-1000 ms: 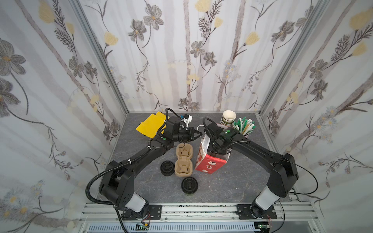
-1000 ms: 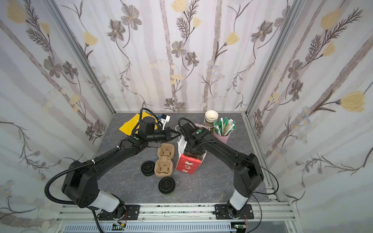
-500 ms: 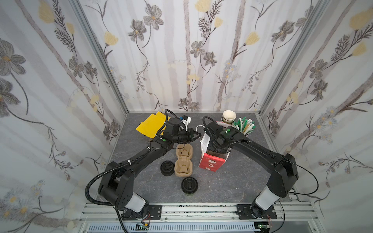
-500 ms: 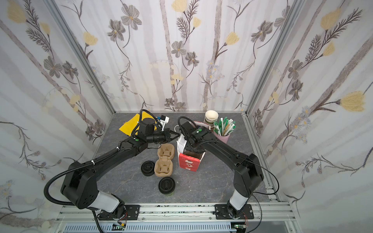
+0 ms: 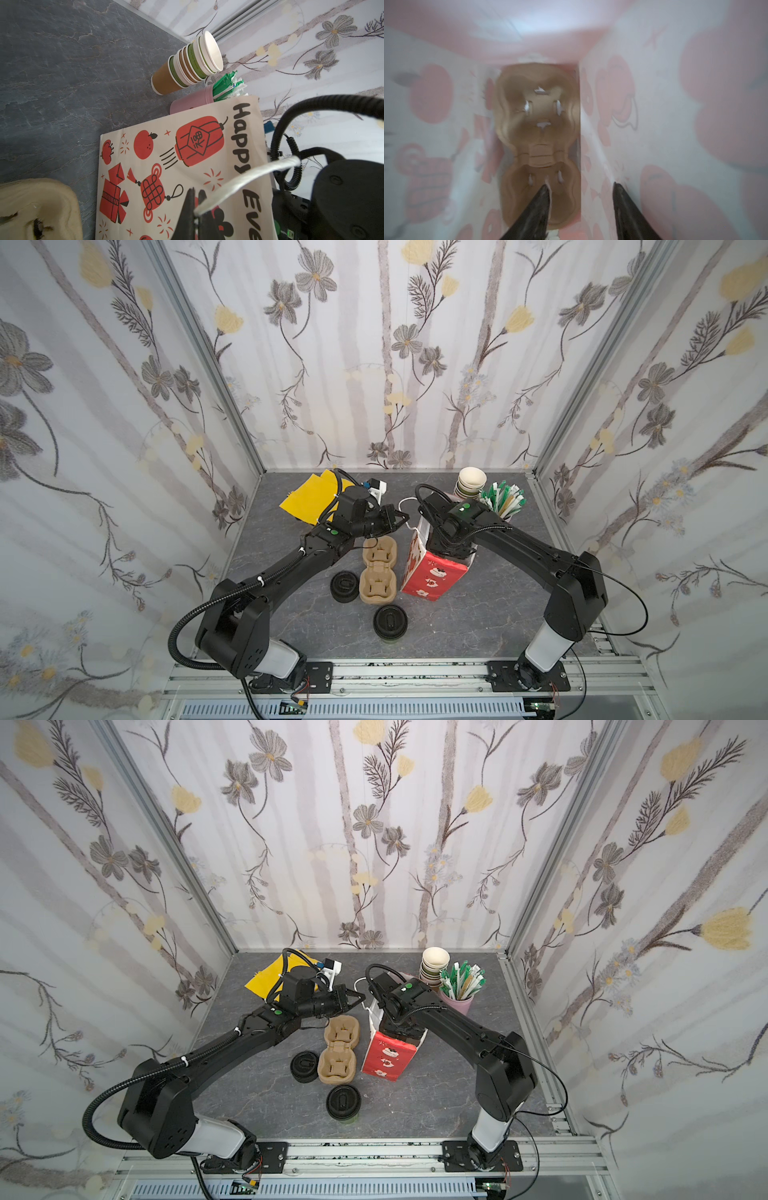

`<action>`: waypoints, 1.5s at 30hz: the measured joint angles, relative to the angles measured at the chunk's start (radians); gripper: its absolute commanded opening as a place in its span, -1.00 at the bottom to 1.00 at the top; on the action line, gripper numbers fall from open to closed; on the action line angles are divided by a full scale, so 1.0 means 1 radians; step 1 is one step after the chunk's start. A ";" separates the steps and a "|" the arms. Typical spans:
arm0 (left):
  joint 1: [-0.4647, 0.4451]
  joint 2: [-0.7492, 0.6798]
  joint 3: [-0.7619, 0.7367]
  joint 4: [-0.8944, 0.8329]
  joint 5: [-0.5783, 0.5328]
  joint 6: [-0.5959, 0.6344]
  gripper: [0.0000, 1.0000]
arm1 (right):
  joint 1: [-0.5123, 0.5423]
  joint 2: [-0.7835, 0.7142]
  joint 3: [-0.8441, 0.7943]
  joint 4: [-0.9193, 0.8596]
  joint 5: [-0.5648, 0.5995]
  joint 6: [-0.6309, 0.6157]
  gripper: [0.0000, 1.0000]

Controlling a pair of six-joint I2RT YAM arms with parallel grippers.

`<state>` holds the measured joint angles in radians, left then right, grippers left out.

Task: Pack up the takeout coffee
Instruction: 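Open the right gripper and lift it out of the bag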

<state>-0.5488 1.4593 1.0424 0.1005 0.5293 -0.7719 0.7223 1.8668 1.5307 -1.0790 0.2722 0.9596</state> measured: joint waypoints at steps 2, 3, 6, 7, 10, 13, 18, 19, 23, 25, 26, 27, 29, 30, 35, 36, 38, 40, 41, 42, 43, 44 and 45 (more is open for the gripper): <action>0.000 -0.001 -0.004 0.000 -0.003 -0.008 -1.00 | 0.006 -0.024 0.003 0.023 0.002 -0.009 0.07; 0.000 -0.002 -0.006 0.000 -0.005 -0.010 -1.00 | 0.009 -0.043 0.003 0.038 0.003 -0.024 0.08; 0.000 -0.002 -0.010 0.000 -0.005 -0.011 -1.00 | 0.012 -0.097 0.002 0.108 -0.003 -0.061 0.09; 0.000 -0.002 -0.012 0.001 -0.005 -0.011 -1.00 | 0.012 -0.106 0.001 0.132 -0.005 -0.071 0.10; -0.001 -0.006 -0.019 0.000 -0.005 -0.011 -1.00 | 0.011 -0.127 0.005 0.206 -0.012 -0.119 0.14; -0.001 -0.015 -0.024 -0.001 -0.005 -0.010 -1.00 | 0.010 -0.139 0.044 0.269 -0.024 -0.174 0.18; -0.001 -0.025 -0.027 0.000 -0.005 -0.010 -0.83 | 0.010 -0.217 0.077 0.360 -0.057 -0.245 0.26; -0.001 -0.026 -0.027 0.000 -0.006 -0.010 -0.70 | 0.011 -0.239 0.079 0.366 -0.058 -0.254 0.27; -0.001 -0.033 -0.029 -0.001 -0.018 -0.006 -0.35 | 0.018 -0.334 0.079 0.339 -0.064 -0.253 0.28; -0.001 -0.039 -0.029 0.000 -0.026 -0.002 -0.23 | 0.026 -0.383 0.079 0.293 -0.063 -0.227 0.32; -0.001 -0.041 -0.029 0.000 -0.031 -0.002 -0.17 | 0.031 -0.401 0.074 0.270 -0.060 -0.218 0.33; -0.001 -0.043 -0.029 0.000 -0.031 0.003 -0.13 | 0.032 -0.419 0.067 0.240 -0.057 -0.205 0.36; -0.001 -0.048 -0.029 0.000 -0.039 0.006 -0.07 | 0.044 -0.447 0.047 0.180 -0.057 -0.170 0.45; -0.001 -0.052 -0.029 -0.001 -0.045 0.007 -0.03 | 0.051 -0.460 0.032 0.145 -0.056 -0.149 0.48; 0.000 -0.082 -0.033 0.000 -0.063 0.012 0.08 | 0.087 -0.464 -0.009 0.028 -0.058 -0.071 0.42; 0.001 -0.091 -0.037 0.000 -0.070 0.012 0.10 | 0.089 -0.457 -0.016 0.013 -0.057 -0.054 0.39; 0.001 -0.108 -0.047 0.000 -0.085 0.012 0.11 | 0.089 -0.439 -0.027 -0.014 -0.050 -0.025 0.34; 0.002 -0.126 -0.055 -0.001 -0.100 0.013 0.12 | 0.101 -0.416 -0.029 -0.031 -0.030 -0.003 0.27; 0.003 -0.134 -0.059 -0.001 -0.109 0.013 0.13 | 0.110 -0.406 -0.029 -0.037 -0.031 0.004 0.24; 0.005 -0.146 -0.064 -0.001 -0.119 0.013 0.13 | 0.117 -0.395 -0.029 -0.039 -0.029 0.008 0.21; 0.008 -0.156 -0.067 -0.001 -0.133 0.012 0.13 | 0.119 -0.383 -0.029 -0.039 -0.027 0.011 0.18; 0.009 -0.164 -0.070 0.000 -0.141 0.012 0.13 | 0.118 -0.371 -0.027 -0.039 -0.022 0.016 0.15; 0.011 -0.172 -0.073 0.000 -0.156 0.012 0.14 | 0.116 -0.357 -0.023 -0.040 -0.014 0.016 0.11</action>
<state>-0.5377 1.2873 0.9691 0.1001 0.3729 -0.7597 0.8379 1.5101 1.5074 -1.1187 0.2577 0.9752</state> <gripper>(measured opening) 0.564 0.579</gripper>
